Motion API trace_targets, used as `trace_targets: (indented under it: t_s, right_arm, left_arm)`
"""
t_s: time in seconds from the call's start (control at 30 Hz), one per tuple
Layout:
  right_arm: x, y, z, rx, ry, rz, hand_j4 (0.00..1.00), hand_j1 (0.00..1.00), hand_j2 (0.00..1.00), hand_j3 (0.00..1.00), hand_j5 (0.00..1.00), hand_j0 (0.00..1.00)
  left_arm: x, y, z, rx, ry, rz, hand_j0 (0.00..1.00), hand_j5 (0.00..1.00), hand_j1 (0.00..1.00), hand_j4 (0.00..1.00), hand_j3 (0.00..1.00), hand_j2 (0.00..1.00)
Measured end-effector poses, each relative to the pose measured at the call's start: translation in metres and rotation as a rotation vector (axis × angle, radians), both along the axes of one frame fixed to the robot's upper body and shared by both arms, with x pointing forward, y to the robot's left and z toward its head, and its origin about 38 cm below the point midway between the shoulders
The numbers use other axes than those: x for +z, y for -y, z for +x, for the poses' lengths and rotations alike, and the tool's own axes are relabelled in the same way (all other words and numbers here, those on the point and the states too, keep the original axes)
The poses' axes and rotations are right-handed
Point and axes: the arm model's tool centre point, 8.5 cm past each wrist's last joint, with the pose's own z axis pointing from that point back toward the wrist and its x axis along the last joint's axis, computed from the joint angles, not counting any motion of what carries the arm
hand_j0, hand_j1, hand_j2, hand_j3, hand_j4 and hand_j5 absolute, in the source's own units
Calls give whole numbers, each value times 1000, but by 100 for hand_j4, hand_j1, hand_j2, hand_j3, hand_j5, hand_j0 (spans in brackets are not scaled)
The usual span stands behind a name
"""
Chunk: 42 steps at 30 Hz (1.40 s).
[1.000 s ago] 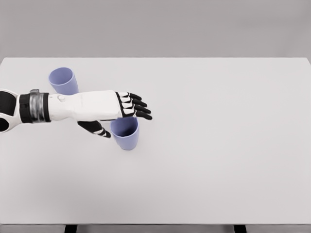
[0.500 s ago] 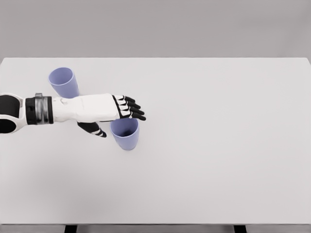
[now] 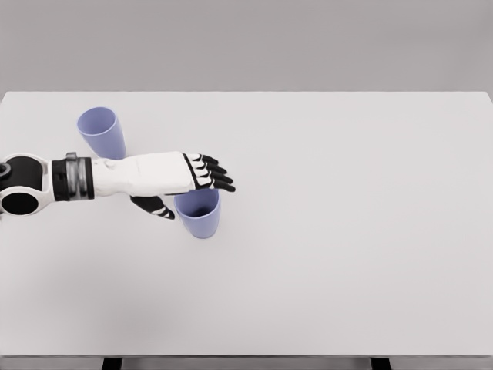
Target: Place the right cup on the left cup with left arm
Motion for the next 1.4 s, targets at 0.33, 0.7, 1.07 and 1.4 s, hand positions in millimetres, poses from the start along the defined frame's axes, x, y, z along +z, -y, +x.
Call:
trace_targets:
  t_s: [0.33, 0.7, 1.07, 1.4]
  right_arm:
    - [0, 0, 0, 0, 0, 0, 100, 100, 100, 100, 100, 100]
    - [0, 0, 1, 0, 1, 0, 100, 100, 100, 100, 100, 100]
    - [0, 0, 1, 0, 2, 0, 100, 100, 100, 100, 100, 100]
    - [0, 0, 1, 0, 2, 0, 100, 100, 100, 100, 100, 100]
  left_arm:
    - [-7, 1, 1, 2, 4, 3, 100, 100, 100, 100, 100, 100]
    - [-12, 3, 3, 0, 12, 19, 100, 100, 100, 100, 100, 100]
    - [-16, 2, 0, -8, -5, 15, 62, 62, 62, 62, 62, 62]
    - [-5, 1, -1, -19, -2, -11, 62, 62, 62, 62, 62, 62]
